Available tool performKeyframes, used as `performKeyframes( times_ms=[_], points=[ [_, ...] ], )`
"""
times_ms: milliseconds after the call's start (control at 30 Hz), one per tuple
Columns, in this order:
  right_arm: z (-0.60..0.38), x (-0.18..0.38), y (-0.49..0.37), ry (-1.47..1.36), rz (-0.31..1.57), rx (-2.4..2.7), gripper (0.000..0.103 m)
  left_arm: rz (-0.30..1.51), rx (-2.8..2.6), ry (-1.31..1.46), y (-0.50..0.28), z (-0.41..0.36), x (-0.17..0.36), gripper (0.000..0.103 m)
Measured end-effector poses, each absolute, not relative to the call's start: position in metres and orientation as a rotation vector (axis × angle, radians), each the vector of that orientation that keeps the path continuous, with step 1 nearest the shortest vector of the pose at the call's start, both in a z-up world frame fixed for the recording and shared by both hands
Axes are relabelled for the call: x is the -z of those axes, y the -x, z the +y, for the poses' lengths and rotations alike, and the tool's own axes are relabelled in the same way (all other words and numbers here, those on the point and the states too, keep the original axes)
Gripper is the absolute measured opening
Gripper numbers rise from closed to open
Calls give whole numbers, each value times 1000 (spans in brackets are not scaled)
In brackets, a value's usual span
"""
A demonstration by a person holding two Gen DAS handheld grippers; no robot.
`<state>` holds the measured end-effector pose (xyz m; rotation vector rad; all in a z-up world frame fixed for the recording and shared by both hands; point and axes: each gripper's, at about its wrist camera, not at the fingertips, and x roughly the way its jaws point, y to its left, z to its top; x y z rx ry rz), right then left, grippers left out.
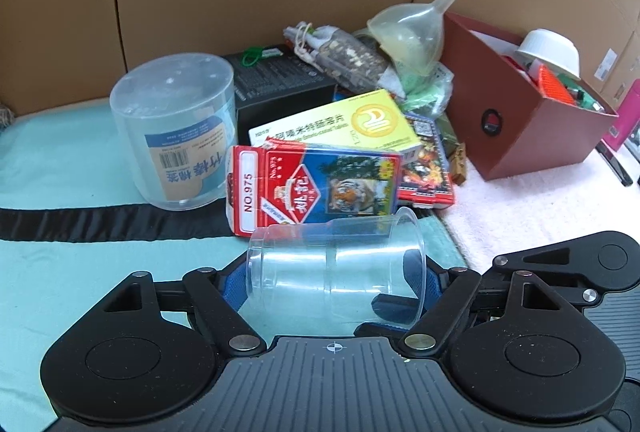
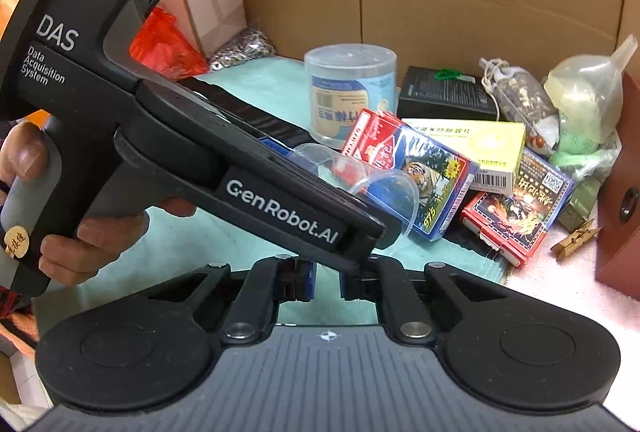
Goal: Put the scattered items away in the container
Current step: 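Carry the clear cup with the left gripper and lower it into the red box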
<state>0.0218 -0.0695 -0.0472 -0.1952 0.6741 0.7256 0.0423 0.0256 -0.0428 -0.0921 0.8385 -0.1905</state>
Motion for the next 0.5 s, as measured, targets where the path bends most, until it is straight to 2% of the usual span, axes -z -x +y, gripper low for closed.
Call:
performKeyframes(
  times_ms=[500],
  points=[
    [-126,-8,4,157,475,-640,11,687,286,32,-35,-45,-25,82]
  ],
)
